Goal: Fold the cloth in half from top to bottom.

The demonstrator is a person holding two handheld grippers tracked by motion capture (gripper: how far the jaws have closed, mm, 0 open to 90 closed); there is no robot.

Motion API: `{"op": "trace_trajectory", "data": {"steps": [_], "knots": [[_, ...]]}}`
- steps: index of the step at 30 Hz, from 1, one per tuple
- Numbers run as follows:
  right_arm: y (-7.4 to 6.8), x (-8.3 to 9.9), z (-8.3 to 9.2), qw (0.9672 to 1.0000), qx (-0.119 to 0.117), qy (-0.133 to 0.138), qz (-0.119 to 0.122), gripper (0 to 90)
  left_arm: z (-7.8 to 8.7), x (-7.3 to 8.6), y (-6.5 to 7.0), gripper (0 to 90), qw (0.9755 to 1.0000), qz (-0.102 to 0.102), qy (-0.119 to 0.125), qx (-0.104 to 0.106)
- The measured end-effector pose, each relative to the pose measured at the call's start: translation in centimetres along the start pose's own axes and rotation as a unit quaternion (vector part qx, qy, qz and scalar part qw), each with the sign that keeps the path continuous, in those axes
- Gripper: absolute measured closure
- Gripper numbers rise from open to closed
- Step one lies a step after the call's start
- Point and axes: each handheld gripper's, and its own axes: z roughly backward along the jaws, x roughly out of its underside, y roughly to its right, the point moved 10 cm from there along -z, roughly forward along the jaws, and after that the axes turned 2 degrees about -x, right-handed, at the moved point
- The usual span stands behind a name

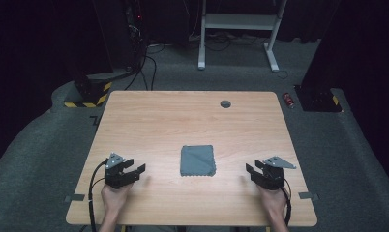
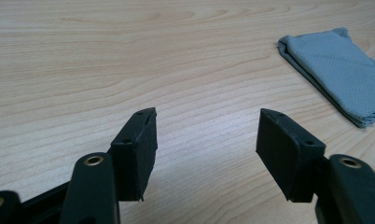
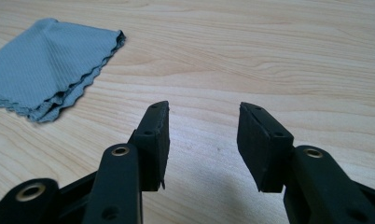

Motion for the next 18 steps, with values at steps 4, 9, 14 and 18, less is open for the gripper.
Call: {"op": "trace_trajectory", "data": {"steps": [4, 9, 14, 18], "knots": [[0.3, 0.5, 0.0, 0.9999, 0.012, -0.009, 0.004, 53.7, -0.1, 0.3, -0.3, 38.7, 0.9999, -0.007, -0.005, -0.010], [0.8, 1.0, -0.1, 0.9995, 0.023, -0.018, 0.009, 53.4, -0.4, 0.7, -0.8, 38.7, 0.9997, -0.004, -0.012, -0.022], [1.2, 1.4, -0.2, 0.9990, 0.034, -0.024, 0.015, 53.1, -0.6, 1.1, -1.1, 38.7, 0.9993, -0.011, -0.017, -0.031], [1.5, 1.8, -0.2, 0.9985, 0.041, -0.032, 0.014, 52.7, -0.7, 1.3, -1.3, 38.7, 0.9991, -0.006, -0.020, -0.036]]}}
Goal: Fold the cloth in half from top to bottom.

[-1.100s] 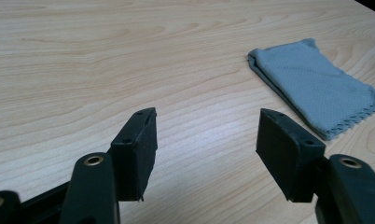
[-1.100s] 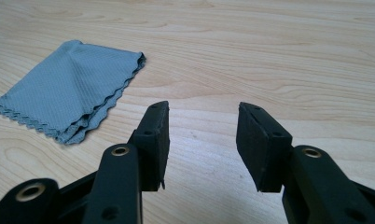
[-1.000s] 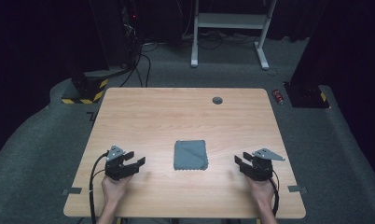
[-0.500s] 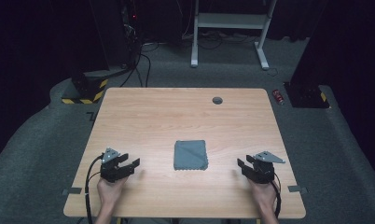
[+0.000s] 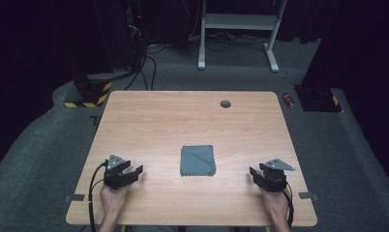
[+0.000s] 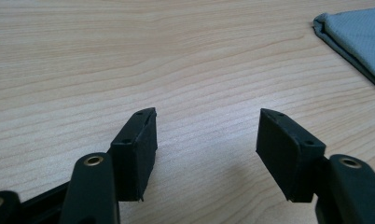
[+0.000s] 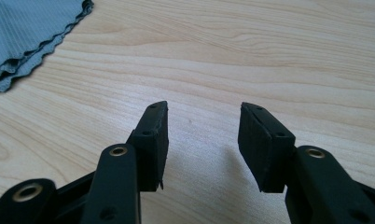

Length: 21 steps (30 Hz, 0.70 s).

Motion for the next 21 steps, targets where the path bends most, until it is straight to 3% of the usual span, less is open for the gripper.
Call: {"op": "trace_trajectory", "data": {"steps": [7, 14, 21], "knots": [[0.11, 0.32, -0.16, 1.0000, 0.002, -0.004, 0.001, 52.3, -0.14, 0.02, -0.09, 38.1, 0.9999, -0.007, -0.004, -0.010], [0.09, 0.83, -0.45, 0.9996, 0.012, -0.020, 0.016, 49.1, -0.64, 0.38, 0.28, 34.4, 0.9978, -0.046, -0.029, -0.038], [-0.11, 0.88, -0.54, 0.9996, 0.007, -0.024, 0.009, 41.7, -0.66, 0.47, 0.50, 29.7, 0.9978, -0.049, -0.031, -0.033]]}}
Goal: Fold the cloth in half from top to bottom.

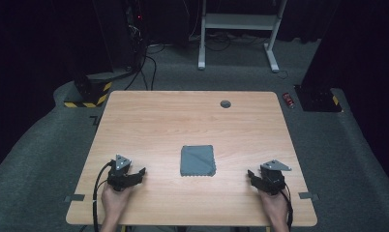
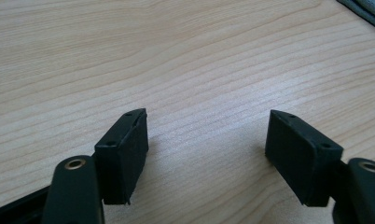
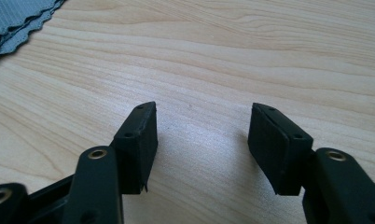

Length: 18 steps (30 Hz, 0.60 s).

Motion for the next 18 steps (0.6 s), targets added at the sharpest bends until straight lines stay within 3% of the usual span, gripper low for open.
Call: {"op": "trace_trajectory", "data": {"steps": [18], "knots": [[-0.10, -0.01, -0.08, 1.0000, -0.003, -0.002, 0.002, 38.7, 0.03, 0.08, 0.23, 26.4, 1.0000, -0.001, -0.002, 0.004]]}}
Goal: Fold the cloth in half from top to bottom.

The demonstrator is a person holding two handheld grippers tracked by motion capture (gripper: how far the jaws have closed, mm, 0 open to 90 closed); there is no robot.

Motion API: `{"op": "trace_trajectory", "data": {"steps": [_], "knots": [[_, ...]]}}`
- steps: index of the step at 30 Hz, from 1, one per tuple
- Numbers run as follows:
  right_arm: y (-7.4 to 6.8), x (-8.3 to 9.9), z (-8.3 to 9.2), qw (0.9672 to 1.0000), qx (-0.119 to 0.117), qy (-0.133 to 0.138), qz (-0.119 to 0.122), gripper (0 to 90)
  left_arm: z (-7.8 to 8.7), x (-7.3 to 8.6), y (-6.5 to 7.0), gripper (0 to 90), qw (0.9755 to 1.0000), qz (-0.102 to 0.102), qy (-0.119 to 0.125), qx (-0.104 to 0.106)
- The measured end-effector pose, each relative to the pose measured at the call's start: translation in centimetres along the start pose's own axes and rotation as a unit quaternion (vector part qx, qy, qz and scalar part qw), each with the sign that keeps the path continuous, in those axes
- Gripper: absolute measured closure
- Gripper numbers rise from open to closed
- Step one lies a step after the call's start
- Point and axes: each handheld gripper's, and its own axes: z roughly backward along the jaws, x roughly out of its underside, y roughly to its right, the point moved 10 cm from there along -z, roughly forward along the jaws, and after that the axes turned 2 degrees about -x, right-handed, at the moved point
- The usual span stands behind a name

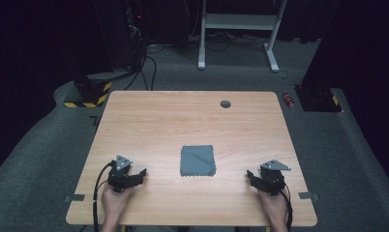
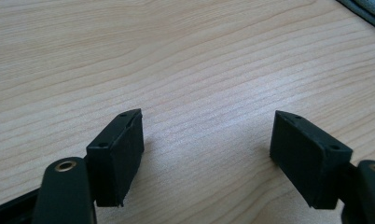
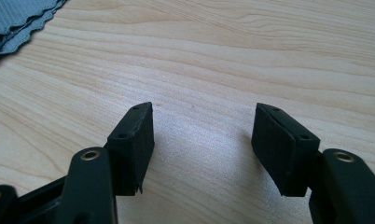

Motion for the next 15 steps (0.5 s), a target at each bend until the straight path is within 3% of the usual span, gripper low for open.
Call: {"op": "trace_trajectory", "data": {"steps": [15], "knots": [[-0.06, 0.01, -0.01, 1.0000, -0.001, -0.001, -0.001, 37.7, 0.00, 0.00, 0.01, 26.3, 1.0000, 0.000, 0.000, 0.000]]}}
